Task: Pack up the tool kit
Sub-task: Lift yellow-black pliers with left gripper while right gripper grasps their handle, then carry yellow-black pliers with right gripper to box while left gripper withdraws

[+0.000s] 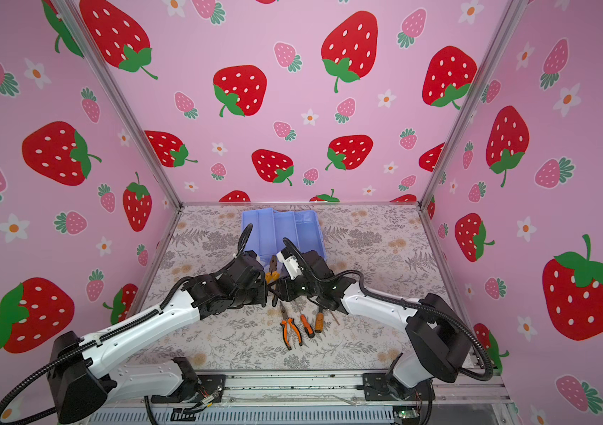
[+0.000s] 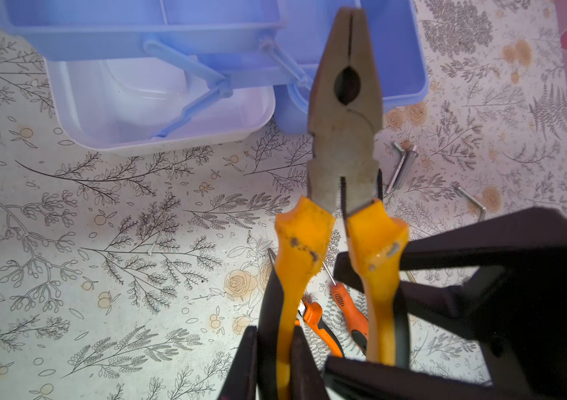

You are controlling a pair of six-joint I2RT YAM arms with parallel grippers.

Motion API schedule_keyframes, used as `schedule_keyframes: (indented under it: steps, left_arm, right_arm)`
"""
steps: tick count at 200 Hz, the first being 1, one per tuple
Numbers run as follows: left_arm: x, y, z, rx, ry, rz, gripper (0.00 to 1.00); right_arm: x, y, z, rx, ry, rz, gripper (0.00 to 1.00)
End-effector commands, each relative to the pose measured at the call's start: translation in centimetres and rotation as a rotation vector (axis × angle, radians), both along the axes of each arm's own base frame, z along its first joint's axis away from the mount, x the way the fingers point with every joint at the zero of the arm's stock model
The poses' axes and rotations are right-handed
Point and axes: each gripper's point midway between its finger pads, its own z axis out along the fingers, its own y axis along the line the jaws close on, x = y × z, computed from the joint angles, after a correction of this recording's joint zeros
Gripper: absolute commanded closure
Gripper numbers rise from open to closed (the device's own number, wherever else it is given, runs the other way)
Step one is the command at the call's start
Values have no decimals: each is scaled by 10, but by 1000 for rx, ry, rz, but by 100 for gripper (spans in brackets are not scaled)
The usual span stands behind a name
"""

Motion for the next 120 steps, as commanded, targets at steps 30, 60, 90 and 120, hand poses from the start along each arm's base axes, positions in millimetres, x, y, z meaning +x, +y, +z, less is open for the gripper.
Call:
schedule_keyframes:
  steps: [30,60,90,120]
  left_arm:
    - [22,-40,32,-175,-83,-39,99]
    - [33,-65,55,-277,-129,-80,45]
    - [44,-70,74,-269,-176,-88,26]
    - [49,-62,77,-212,-203,-72,24]
  right_arm:
    - [15,10,30,57,-68,-8,98]
    - [41,-2,39,56,-104,-85,100]
    - [81,-37,54,31,-161,-205,100]
    - [117,-77,64,-18,-207,-312,100]
